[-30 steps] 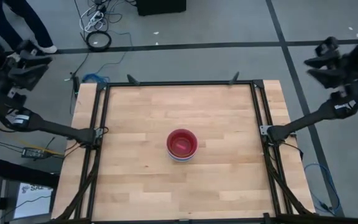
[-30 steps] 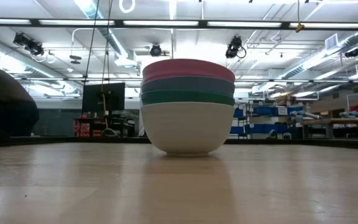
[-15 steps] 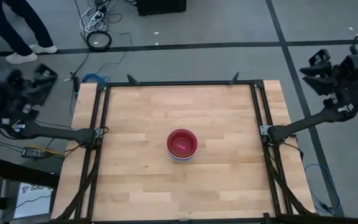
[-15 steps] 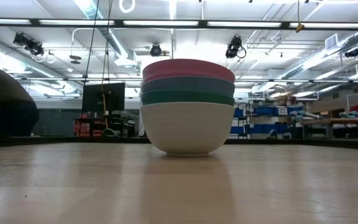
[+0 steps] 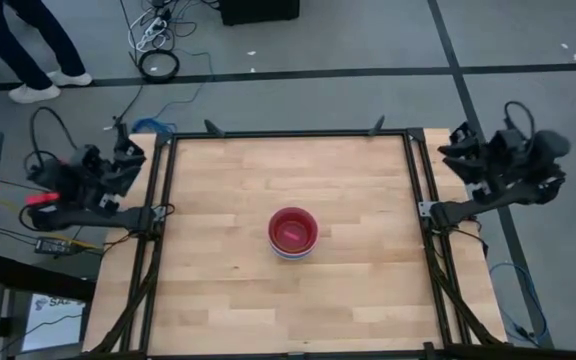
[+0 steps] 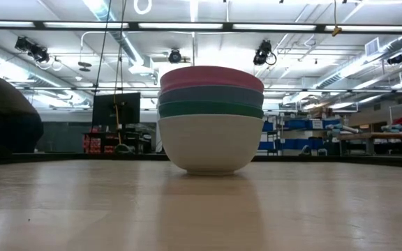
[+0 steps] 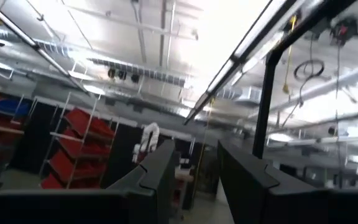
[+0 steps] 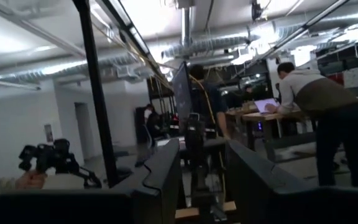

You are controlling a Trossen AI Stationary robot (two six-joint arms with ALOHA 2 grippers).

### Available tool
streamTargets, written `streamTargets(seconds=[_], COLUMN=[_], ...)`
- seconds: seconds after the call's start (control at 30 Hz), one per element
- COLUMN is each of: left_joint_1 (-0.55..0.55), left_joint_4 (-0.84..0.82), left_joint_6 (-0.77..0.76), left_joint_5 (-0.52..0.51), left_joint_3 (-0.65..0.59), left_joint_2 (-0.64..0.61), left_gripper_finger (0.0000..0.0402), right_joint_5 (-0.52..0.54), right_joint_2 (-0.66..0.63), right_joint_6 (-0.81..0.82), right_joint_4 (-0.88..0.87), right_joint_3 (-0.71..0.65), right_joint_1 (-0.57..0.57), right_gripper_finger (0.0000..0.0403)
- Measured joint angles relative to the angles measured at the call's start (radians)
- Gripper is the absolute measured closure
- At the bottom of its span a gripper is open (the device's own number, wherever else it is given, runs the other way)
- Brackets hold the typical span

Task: Nest bowls inside each other
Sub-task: Return to Home Position

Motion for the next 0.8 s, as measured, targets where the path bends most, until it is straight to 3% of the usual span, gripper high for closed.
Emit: streamTargets(seconds=[0.23,0.47,0.6,0.8], left_joint_1=[0.0,0.0,0.0,0.0], left_joint_4=[0.021,0.036,0.142,0.372], left_joint_6=[-0.024,-0.092,-0.199,-0.226], left_joint_5=[-0.001,-0.025,-0.035,-0.036], left_joint_3=[-0.135,-0.309,-0.436,-0.614], left_joint_2=[-0.066,-0.098,-0.098,-0.099], left_gripper_finger=[0.0273,0.0273,0.0273,0.0273], right_joint_5=[0.029,0.13,0.128,0.125], right_joint_2=[-0.119,-0.162,-0.162,-0.162], right_joint_6=[0.054,0.171,0.239,0.309], right_joint_4=[0.094,0.138,0.217,0.37], right_joint_3=[-0.225,-0.391,-0.49,-0.65], right_joint_1=[0.0,0.0,0.0,0.0], right_gripper_finger=[0.0284,0.0285,0.0284,0.0286])
